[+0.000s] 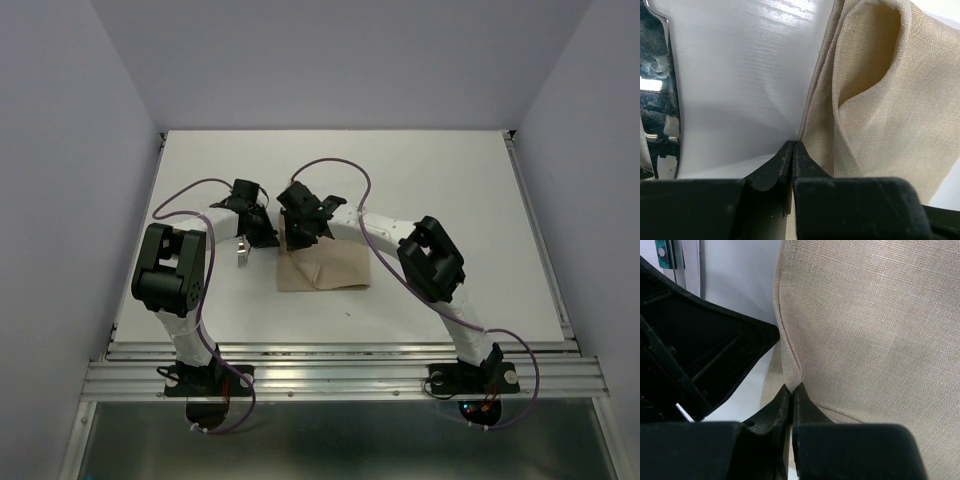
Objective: Fold the napkin into a case and place the utensils inside
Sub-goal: Fold the rectangle-folded napkin at the center of the board.
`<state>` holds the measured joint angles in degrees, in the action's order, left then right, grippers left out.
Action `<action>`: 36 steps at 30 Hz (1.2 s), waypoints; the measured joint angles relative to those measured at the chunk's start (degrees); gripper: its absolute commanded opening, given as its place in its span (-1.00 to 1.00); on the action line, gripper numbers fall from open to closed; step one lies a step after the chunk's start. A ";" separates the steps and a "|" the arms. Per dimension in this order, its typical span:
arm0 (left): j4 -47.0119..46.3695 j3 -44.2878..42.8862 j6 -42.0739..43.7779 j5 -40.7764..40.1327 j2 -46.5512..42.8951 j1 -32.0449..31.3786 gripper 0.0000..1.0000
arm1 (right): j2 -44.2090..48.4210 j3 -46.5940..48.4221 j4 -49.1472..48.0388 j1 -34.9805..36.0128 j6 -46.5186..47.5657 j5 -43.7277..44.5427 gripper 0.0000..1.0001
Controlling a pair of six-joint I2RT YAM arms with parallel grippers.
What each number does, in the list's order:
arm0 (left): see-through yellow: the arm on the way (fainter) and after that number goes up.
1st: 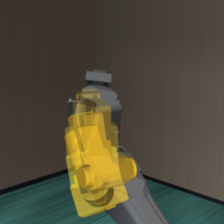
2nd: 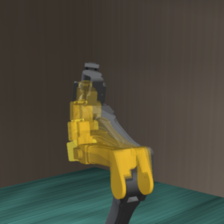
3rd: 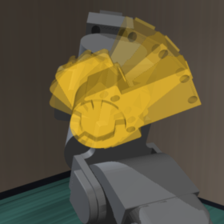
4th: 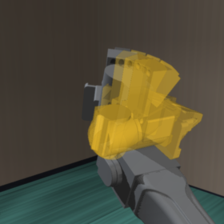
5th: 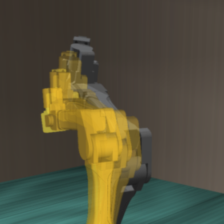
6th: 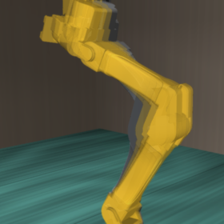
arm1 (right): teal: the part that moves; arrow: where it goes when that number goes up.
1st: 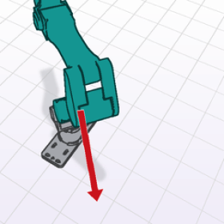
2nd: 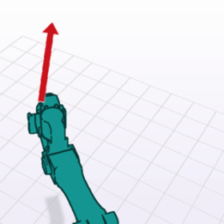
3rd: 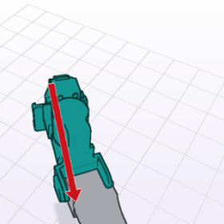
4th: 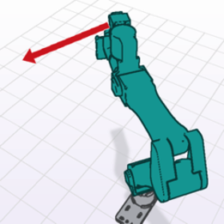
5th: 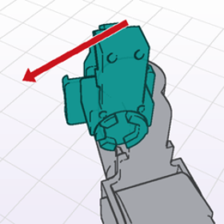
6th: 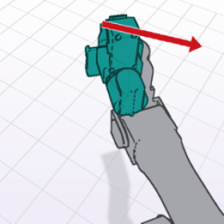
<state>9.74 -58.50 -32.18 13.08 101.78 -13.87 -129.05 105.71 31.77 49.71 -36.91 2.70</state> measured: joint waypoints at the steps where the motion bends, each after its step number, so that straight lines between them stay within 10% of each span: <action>1: -0.02 0.00 0.00 0.02 0.02 0.00 -0.76 | 0.00 0.00 0.00 0.02 0.00 -0.09 -0.97; 21: -0.35 0.02 -0.04 0.44 0.15 0.00 -0.76 | -2.32 4.09 0.46 0.66 -0.04 -1.64 -0.92; 29: -0.55 0.26 -0.31 0.15 0.02 0.07 -0.74 | -3.15 4.09 1.18 1.14 -0.33 -1.66 0.07; 36: 2.01 0.35 -0.22 -1.88 -1.14 0.04 -0.73 | 3.26 -3.39 0.13 1.01 -0.09 1.90 0.21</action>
<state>11.75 -58.15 -32.40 11.20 100.64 -13.82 -125.80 102.32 31.90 50.72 -36.99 4.60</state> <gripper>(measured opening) 0.135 0.593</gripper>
